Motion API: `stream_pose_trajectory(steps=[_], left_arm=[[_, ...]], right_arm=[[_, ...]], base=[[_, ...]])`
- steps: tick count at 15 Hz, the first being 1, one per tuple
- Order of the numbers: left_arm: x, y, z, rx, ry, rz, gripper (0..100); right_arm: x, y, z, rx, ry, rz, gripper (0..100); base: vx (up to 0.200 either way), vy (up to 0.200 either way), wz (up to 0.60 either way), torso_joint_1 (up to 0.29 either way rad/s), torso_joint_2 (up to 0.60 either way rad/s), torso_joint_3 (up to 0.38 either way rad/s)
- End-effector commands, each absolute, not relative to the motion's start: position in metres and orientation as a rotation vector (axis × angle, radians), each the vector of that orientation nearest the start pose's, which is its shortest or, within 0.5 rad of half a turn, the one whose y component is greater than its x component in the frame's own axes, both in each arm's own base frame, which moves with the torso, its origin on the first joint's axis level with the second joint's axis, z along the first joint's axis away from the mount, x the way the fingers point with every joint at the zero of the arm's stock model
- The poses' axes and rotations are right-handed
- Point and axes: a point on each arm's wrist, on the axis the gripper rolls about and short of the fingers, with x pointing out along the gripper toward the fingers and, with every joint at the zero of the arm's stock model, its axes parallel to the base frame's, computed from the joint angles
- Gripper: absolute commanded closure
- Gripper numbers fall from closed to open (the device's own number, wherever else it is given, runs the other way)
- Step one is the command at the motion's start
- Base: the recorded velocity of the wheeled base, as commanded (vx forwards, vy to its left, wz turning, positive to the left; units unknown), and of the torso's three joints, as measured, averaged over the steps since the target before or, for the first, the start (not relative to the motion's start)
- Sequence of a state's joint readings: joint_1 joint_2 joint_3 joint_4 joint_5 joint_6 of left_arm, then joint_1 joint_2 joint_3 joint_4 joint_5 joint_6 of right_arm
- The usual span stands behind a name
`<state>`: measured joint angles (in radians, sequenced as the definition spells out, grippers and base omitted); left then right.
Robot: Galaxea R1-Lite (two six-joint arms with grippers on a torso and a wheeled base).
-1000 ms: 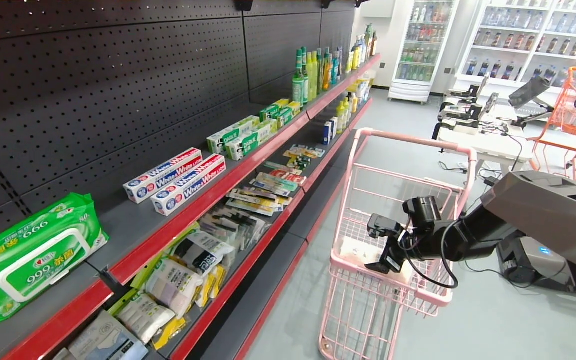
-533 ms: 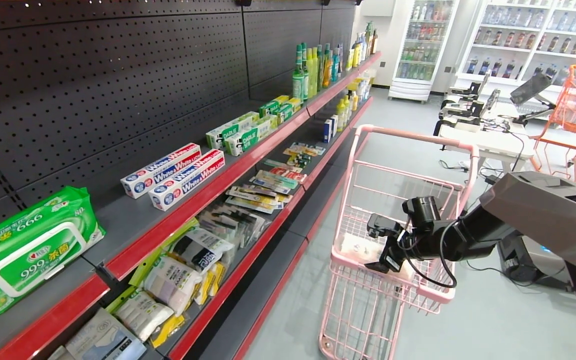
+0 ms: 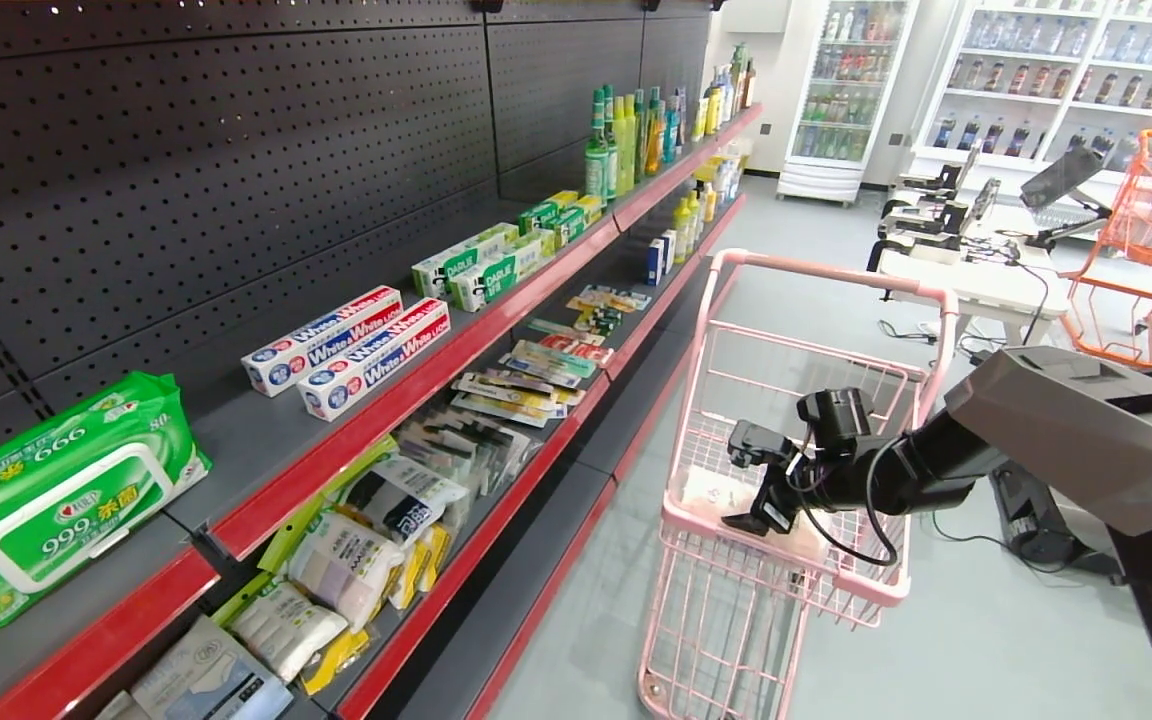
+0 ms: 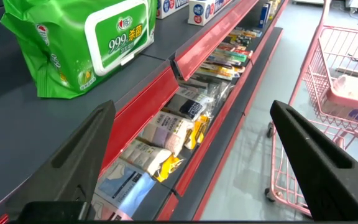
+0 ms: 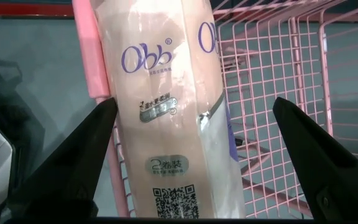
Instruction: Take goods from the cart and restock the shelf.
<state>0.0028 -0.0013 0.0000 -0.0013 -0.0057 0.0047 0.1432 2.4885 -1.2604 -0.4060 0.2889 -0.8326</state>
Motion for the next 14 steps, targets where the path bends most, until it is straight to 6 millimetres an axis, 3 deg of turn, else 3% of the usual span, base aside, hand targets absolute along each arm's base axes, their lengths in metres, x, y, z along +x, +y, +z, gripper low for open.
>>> stream_pose_trajectory(steps=[1, 14], left_arm=[[-0.023, 0.0, 0.076, 0.005, -0.002, -0.003, 0], [-0.023, 0.0, 0.076, 0.005, -0.002, -0.003, 0]], right_arm=[[0.434, 0.068, -0.037, -0.708, 0.618, 0.727, 0], [0.455, 0.066, -0.052, -0.699, 0.678, 0.744, 0]], base=[[0.0, 0.0, 0.0, 0.0, 0.0, 0.0], [0.0, 0.0, 0.0, 0.0, 0.0, 0.0]])
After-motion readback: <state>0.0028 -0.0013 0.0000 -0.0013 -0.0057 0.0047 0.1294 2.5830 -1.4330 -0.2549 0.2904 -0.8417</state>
